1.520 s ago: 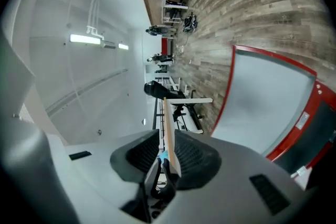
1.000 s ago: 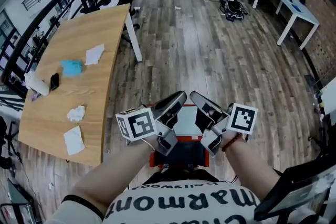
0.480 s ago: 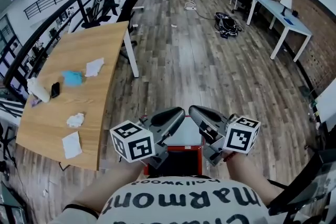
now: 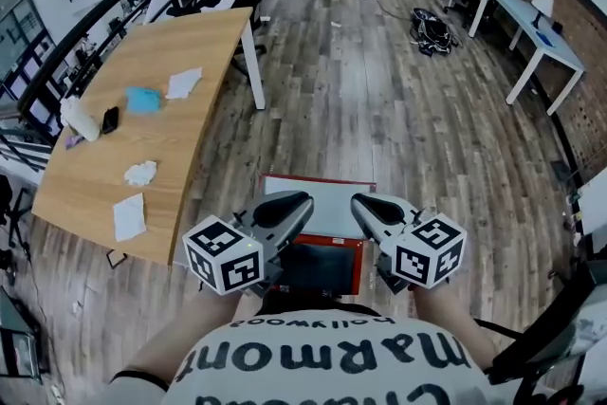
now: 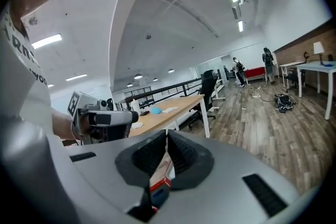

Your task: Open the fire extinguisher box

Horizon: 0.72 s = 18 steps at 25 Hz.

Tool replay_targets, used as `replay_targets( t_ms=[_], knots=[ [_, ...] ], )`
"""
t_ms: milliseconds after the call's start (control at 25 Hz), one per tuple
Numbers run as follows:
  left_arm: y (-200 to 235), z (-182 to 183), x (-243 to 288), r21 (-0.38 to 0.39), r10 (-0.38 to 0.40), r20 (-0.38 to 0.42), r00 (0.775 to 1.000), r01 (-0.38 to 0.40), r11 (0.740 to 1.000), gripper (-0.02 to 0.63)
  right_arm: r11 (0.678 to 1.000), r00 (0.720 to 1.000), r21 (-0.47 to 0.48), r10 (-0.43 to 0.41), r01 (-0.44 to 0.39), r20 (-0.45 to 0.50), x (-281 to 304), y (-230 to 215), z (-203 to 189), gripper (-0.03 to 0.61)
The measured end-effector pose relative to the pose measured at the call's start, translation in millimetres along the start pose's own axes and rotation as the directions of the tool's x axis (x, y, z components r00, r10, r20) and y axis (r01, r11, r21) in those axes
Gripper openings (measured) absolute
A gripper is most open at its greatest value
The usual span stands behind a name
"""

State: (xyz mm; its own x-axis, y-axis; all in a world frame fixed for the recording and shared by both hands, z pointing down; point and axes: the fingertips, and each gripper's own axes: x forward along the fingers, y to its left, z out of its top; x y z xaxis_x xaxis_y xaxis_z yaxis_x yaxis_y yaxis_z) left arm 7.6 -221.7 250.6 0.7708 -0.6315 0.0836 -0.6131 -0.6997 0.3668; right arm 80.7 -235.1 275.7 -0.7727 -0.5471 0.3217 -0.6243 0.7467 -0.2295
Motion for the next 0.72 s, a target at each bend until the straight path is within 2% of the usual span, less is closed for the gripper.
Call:
replay_targets(
  t_ms=[160, 240, 360, 600, 720],
  knots=[
    [-4, -3, -11, -0.097, 0.010, 0.066, 0.998, -0.003, 0.995, 0.043, 1.000, 0.999, 0.001, 0.027, -0.027, -0.024, 6, 8, -13, 0.016],
    [-9, -4, -16, -0.122, -0.001, 0.070, 0.998, 0.010, 0.993, 0.043, 0.999, 0.998, 0.017, 0.048, -0.047, -0.032, 10, 16, -18, 0.015],
    [-12, -12, -28, -0.081, -0.021, 0.022, 1.000, 0.023, 0.996, 0.043, 0.996, 0.997, 0.035, 0.077, -0.076, -0.028, 16, 36, -22, 0.015],
    [-7, -33, -63, -0.079, -0.058, -0.047, 0.997, 0.054, 0.995, 0.035, 0.994, 0.999, 0.107, 0.036, -0.036, 0.004, 28, 69, -35, 0.015],
    [1, -41, -77, -0.071, -0.064, -0.067, 0.996, 0.059, 0.996, 0.035, 0.995, 1.000, 0.102, 0.006, -0.006, -0.002, 33, 83, -44, 0.015]
  ],
)
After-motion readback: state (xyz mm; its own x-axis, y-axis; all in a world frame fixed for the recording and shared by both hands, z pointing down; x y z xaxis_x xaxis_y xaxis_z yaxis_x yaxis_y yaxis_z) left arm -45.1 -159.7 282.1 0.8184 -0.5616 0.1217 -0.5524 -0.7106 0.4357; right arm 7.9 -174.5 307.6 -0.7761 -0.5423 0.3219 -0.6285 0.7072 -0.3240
